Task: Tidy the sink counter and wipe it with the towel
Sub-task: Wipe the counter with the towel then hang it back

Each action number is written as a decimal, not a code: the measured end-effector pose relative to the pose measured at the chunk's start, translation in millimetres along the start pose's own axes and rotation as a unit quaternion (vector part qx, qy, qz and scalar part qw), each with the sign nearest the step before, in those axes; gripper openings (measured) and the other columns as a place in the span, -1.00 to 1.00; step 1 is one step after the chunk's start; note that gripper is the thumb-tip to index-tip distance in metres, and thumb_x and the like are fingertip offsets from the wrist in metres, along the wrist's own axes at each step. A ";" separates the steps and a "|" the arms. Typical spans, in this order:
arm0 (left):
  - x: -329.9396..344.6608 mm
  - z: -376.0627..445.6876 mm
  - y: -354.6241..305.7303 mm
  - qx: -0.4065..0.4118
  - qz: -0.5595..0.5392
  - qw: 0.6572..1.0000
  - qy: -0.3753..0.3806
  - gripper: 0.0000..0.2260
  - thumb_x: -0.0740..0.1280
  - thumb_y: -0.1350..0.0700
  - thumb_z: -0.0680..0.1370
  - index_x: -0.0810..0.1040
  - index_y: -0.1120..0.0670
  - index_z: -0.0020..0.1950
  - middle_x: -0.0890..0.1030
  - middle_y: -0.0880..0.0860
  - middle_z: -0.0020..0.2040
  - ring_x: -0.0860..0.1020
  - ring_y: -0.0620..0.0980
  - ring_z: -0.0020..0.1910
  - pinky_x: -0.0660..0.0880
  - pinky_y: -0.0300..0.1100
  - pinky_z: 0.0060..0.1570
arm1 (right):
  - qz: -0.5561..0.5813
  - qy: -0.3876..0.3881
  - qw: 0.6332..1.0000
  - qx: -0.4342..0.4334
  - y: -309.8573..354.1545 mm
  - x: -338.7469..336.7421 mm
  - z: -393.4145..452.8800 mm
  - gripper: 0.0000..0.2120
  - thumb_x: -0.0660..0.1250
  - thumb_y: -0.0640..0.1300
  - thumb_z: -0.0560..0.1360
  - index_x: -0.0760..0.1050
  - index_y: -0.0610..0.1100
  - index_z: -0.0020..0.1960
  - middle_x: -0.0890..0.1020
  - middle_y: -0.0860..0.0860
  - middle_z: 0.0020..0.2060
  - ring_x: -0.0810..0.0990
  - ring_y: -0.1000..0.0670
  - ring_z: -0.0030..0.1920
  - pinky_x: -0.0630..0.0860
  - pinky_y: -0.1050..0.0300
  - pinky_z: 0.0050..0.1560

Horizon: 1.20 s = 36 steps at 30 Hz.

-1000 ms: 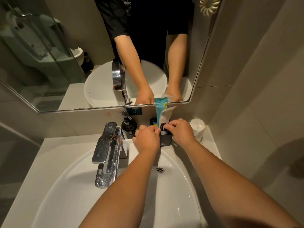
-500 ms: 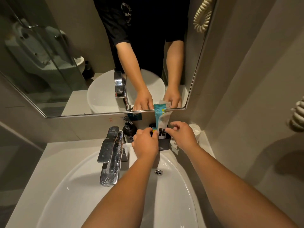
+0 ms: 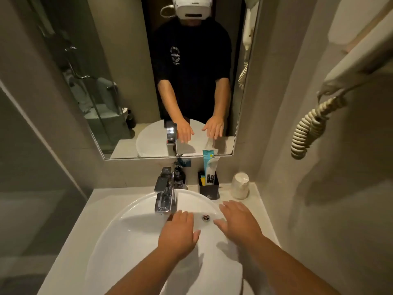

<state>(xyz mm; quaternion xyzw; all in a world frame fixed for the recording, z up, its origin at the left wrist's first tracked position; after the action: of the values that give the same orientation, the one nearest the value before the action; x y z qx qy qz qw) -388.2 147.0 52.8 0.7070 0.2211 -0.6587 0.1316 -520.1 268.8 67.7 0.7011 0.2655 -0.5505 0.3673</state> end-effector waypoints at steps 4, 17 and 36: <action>4.1 -54.3 12.2 -0.009 0.010 1.000 -0.018 -0.61 0.13 -0.20 0.56 0.41 0.02 0.24 0.52 0.04 0.19 0.45 0.06 0.13 0.38 -0.07 0.20 | 0.009 0.003 1.000 -0.017 31.2 15.8 -46.9 -0.45 0.13 0.25 0.54 0.28 0.02 0.45 0.39 0.06 0.43 0.29 -0.01 0.44 0.07 0.01 0.50; -21.6 -207.9 59.6 0.032 0.039 0.995 -0.091 -0.64 0.12 -0.16 0.56 0.47 0.07 0.15 0.56 0.04 0.06 0.48 0.05 0.03 0.39 -0.07 0.09 | 0.010 -0.008 1.000 -0.010 136.9 34.8 -177.9 -0.43 0.12 0.23 0.56 0.23 -0.03 0.47 0.37 0.01 0.45 0.31 -0.04 0.44 0.16 0.01 0.47; 14.0 -275.7 73.7 0.042 0.035 0.998 -0.038 -0.64 0.15 -0.14 0.57 0.47 0.08 0.19 0.57 0.08 0.14 0.48 0.06 0.07 0.36 -0.02 0.21 | -0.017 0.031 0.998 -0.055 171.9 81.4 -241.5 -0.41 0.24 0.23 0.51 0.30 -0.05 0.43 0.44 -0.03 0.39 0.40 -0.08 0.36 0.31 -0.02 0.38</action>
<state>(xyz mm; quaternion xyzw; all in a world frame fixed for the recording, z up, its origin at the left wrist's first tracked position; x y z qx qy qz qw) -111.1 216.6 58.1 0.6940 0.1631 -0.6885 0.1327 -226.6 359.8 57.3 0.6919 0.3187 -0.5190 0.3876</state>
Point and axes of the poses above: each hand's wrist, its own z-axis towards the middle knuckle, its own x-axis out of the palm, y = z × x, the point moved 4 cm from there along z, towards the middle knuckle
